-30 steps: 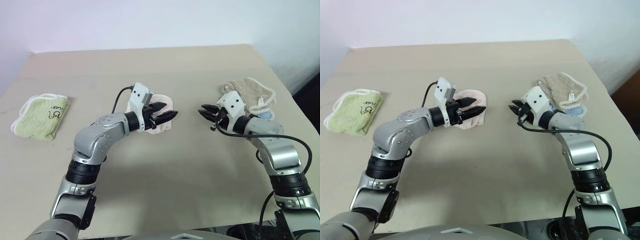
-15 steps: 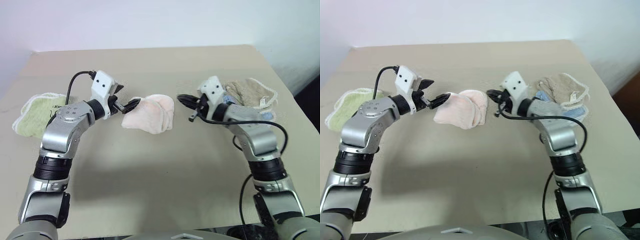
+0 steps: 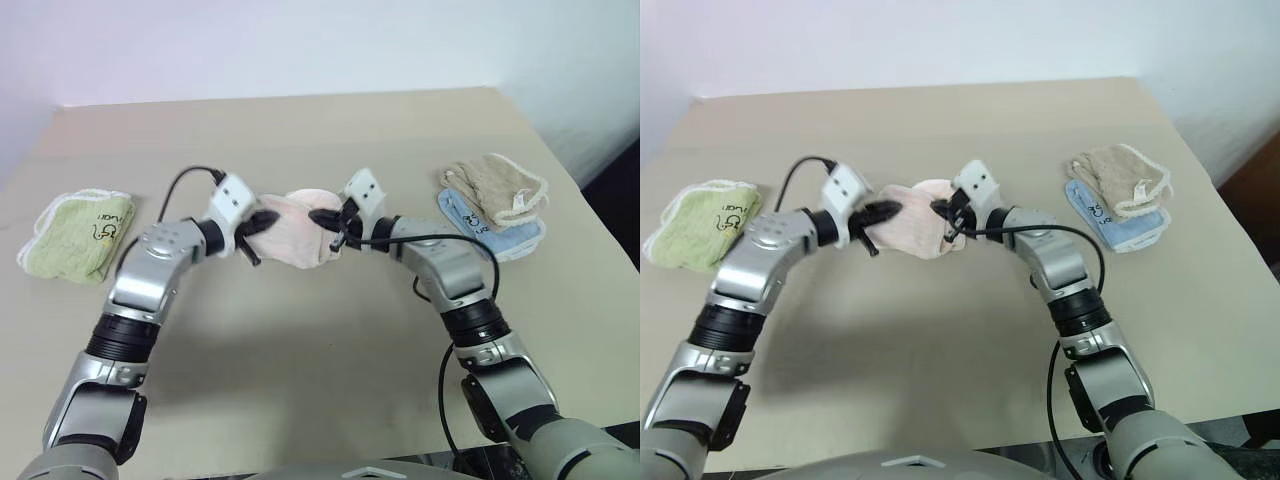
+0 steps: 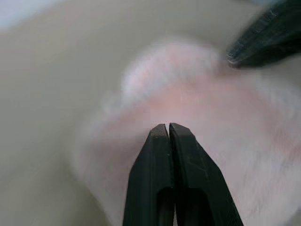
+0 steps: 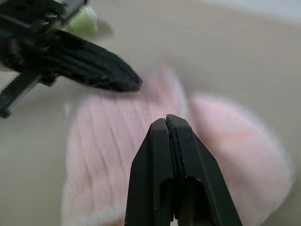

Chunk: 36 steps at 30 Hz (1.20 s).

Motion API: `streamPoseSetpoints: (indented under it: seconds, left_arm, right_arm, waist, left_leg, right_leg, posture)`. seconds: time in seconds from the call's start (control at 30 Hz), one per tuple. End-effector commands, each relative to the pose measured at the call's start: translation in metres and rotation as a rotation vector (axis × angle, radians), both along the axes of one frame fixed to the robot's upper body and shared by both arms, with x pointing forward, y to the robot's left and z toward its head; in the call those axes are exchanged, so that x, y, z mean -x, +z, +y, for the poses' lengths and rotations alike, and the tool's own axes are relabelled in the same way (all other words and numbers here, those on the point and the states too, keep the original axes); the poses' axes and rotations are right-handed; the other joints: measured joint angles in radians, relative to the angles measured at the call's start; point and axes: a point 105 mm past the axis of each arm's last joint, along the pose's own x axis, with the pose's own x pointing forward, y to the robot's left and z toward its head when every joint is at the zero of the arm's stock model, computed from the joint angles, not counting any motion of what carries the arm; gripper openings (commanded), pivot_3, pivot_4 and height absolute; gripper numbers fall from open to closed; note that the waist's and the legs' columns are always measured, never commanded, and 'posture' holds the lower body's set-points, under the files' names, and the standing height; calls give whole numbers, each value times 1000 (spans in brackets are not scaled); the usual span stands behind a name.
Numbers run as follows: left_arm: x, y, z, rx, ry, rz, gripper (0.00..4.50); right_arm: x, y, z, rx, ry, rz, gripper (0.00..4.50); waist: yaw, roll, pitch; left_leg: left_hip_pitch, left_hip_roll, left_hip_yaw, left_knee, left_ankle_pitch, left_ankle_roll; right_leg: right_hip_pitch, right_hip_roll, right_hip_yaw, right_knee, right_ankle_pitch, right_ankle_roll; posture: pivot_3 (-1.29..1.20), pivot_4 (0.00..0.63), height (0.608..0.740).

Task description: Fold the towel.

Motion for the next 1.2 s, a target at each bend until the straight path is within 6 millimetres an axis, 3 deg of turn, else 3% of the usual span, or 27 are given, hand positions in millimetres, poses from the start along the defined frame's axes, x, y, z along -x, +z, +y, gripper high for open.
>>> streamPoseSetpoints:
  seconds: [0.03,0.17,0.3,0.33,0.43,0.5,0.63,0.77,1.07,1.2]
  left_arm:
    - [0,-16,-2,-106,-2,-23,31]
    - [-3,-11,-4,-25,31,-30,31]
    - [-6,30,1,231,79,-68,31]
    - [-10,47,11,339,137,-75,31]
    - [-14,72,37,539,244,-64,31]
    - [-13,72,53,619,303,-1,31]
    - [-10,54,61,661,364,140,31]
    - [-5,46,56,750,339,270,1278]
    - [0,10,51,756,291,532,4406]
    - [-1,4,38,750,237,605,4463]
  right_arm:
    - [-2,-21,3,52,-16,12,0]
    - [-5,-22,2,39,-30,-1,0]
    - [-3,10,-2,-7,-7,-122,0]
    - [1,24,-5,-22,10,-172,0]
    - [9,49,-13,-54,26,-240,0]
    - [13,62,-22,-67,13,-272,0]
    - [16,73,-36,-57,-29,-309,0]
    - [15,80,-47,-47,-65,-325,0]
    - [15,80,-56,-33,-96,-333,0]
    - [16,82,-55,-40,-103,-336,0]
  waist:
    - [-1,0,0]
    - [0,2,-2]
    - [0,2,-1]
    - [1,2,-1]
    - [1,1,-1]
    - [-1,1,-1]
    - [1,1,-1]
    - [4,1,-1]
    - [0,1,-1]
    - [4,1,-1]
  left_leg:
    - [0,0,0,0,0,0]
    - [3,0,0,0,0,-1]
    - [3,1,0,1,1,-2]
    - [2,1,0,1,1,-2]
    - [-6,1,0,2,2,-2]
    - [-9,1,0,2,5,-8]
    - [-9,0,0,1,4,-7]
    - [-9,0,0,2,2,-3]
    - [-8,0,0,2,3,-4]
    - [-8,0,0,2,3,-4]
  right_leg:
    - [-1,0,0,0,0,0]
    - [2,0,0,1,0,0]
    - [1,0,0,2,0,0]
    - [0,0,0,2,0,0]
    - [-9,0,1,3,0,0]
    - [-12,0,1,4,0,0]
    - [-11,1,1,3,0,0]
    - [-10,0,1,3,0,0]
    - [-10,1,1,3,0,0]
    - [-10,0,1,3,0,0]
  posture:
    - [0,150,728]
    - [0,150,728]
    - [0,150,728]
    - [0,150,728]
    - [0,150,728]
    - [0,150,728]
    - [0,150,728]
    - [0,150,728]
    - [0,150,728]
    - [0,150,728]
